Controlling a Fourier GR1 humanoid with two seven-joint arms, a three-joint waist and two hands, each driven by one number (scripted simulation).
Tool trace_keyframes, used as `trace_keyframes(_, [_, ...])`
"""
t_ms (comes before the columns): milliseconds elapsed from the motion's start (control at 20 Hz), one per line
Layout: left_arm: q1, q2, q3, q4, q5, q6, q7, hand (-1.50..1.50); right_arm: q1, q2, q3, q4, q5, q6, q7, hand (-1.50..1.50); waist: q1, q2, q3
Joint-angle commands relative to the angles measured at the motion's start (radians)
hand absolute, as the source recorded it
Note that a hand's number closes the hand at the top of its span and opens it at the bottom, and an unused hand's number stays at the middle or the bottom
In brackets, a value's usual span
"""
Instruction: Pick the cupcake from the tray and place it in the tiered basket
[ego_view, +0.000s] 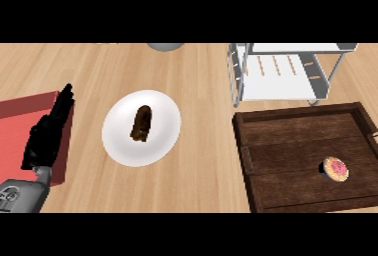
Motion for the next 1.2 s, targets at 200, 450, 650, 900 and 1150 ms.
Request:
trace_keyframes(200, [-0.014,-0.015,0.0,-0.051,-0.044,-0.003,0.06,0.0,-0.197,-0.005,0.129,-0.067,0.072,0.058,0.241,-1.5,0.013,-0.001,0.0])
trace_keyframes(450, [-0.025,-0.059,0.026,0.055,-0.054,-0.019,-0.026,0.0,-0.221,0.099,0.199,-0.144,0.094,0.026,0.442,-1.5,0.002,-0.001,-0.001])
trace_keyframes(650, [0.008,-0.053,0.057,0.063,-0.065,-0.03,-0.041,0.0,-0.147,0.076,0.186,-0.191,0.092,0.112,0.481,-1.5,-0.008,-0.004,0.0])
trace_keyframes(900, [0.036,-0.053,0.08,-0.003,-0.063,-0.072,-0.019,0.0,-0.207,0.141,0.213,-0.202,0.161,0.104,0.595,-1.5,0.001,-0.004,0.0])
trace_keyframes(1150, [0.045,-0.071,0.089,-0.076,-0.093,-0.086,0.033,0.0,-0.136,0.195,0.221,-0.185,0.301,0.111,0.479,-1.5,-0.002,-0.004,0.001])
